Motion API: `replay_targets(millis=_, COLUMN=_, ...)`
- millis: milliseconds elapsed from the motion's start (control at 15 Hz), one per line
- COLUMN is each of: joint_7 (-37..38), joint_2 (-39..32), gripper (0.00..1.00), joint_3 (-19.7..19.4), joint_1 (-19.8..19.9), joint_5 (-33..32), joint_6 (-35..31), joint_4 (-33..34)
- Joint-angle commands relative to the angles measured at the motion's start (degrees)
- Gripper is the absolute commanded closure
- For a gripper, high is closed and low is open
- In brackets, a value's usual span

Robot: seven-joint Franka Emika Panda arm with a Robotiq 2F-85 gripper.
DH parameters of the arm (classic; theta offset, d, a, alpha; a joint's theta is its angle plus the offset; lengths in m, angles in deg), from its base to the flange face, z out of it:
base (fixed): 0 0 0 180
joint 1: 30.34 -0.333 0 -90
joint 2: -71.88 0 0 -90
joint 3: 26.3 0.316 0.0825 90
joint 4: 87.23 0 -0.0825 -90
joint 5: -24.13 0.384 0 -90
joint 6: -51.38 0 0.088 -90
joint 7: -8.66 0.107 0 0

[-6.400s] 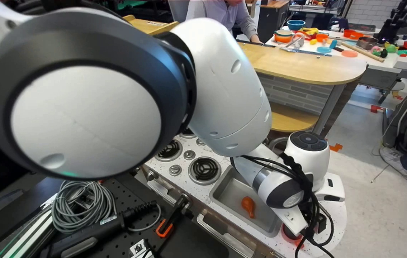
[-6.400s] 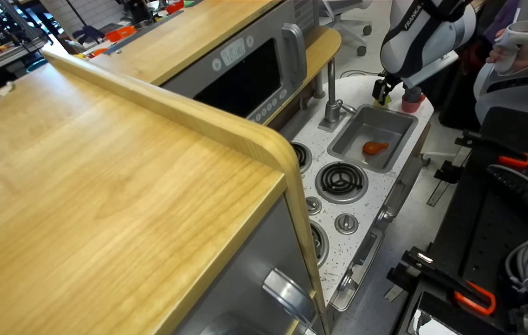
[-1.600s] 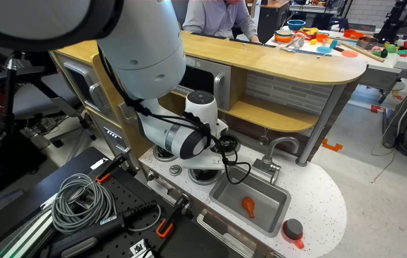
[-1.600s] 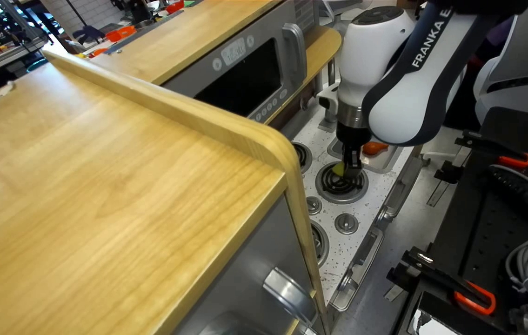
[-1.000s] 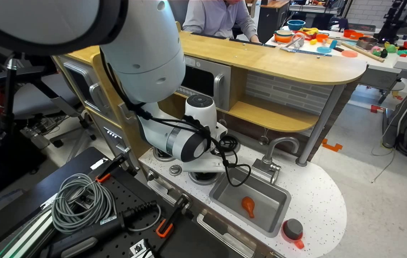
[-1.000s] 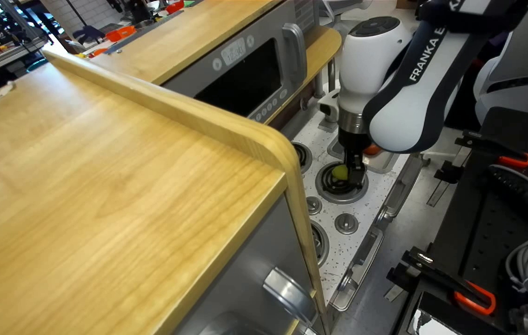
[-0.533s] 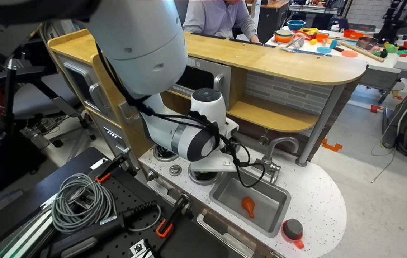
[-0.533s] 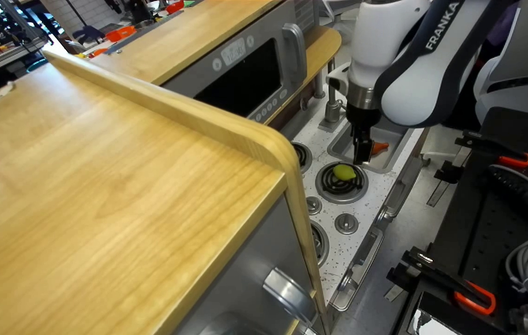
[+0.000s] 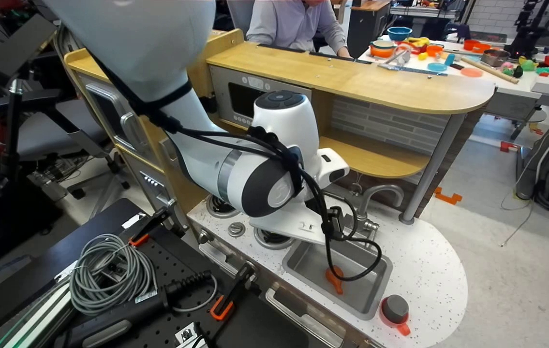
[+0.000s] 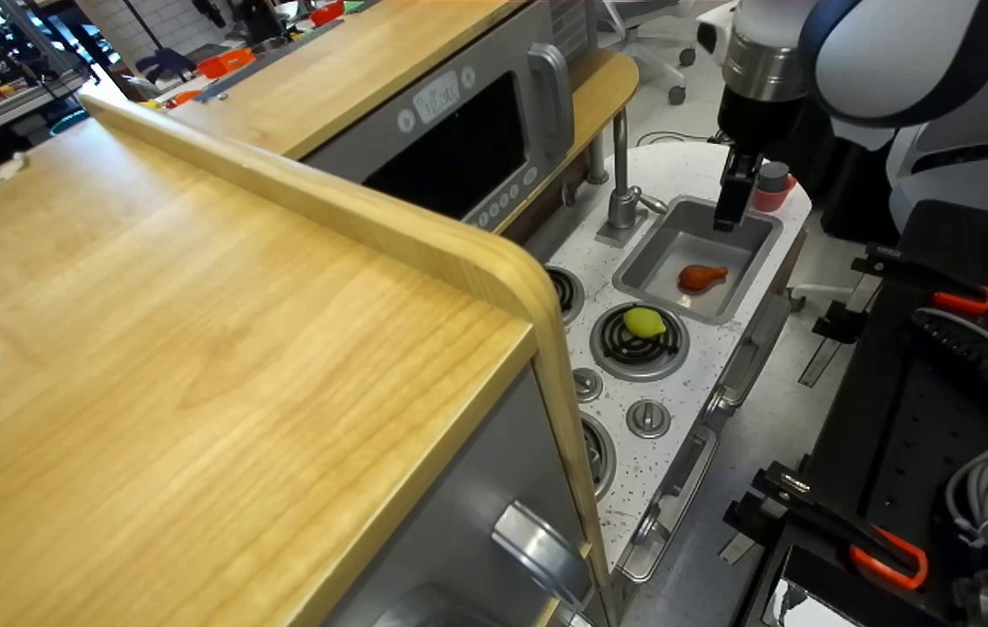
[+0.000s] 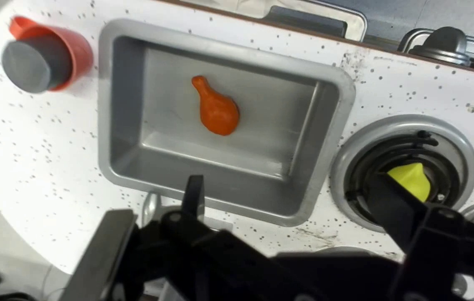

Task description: Move the lemon toy from the counter to the stove

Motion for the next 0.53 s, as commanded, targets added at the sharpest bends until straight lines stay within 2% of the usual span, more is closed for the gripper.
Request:
replay_targets(millis=0, joint_7=4.8, joint_2=8.4, gripper=0.0, joint_3=-2.0, joint_1=-1.5, joint_5=2.5, joint_6=5.7, joint_4=-5.3)
replay_targets(millis=67, joint_7=4.8, joint_2=9.8, gripper=0.0, joint_3=-1.1, joint_1=-0.4, joint_5=3.5, joint_6=8.0, joint_4=-5.7)
replay_targets(millis=133, joint_7=3.4, joint_2=12.0, gripper=0.0, joint_3=1.5, joint_1=2.0, joint_5=6.2, joint_6=13.4, joint_4=-6.1)
replay_targets(millis=200, joint_7=3.5, joint_2=6.7, gripper=0.0, joint_3=-1.0, joint_1=-0.1, joint_5=3.5, joint_6=7.5, joint_4=-3.4)
replay_targets(millis=333, joint_7=3.5, joint_2=9.4, gripper=0.0, joint_3=-0.3, joint_1=0.3, joint_5=5.4, joint_6=11.6, joint_4=-4.3)
replay_targets(millis=467, joint_7=3.5, joint_2=10.4, gripper=0.0, joint_3=-0.1, joint_1=0.3, joint_5=5.9, joint_6=12.1, joint_4=-5.0)
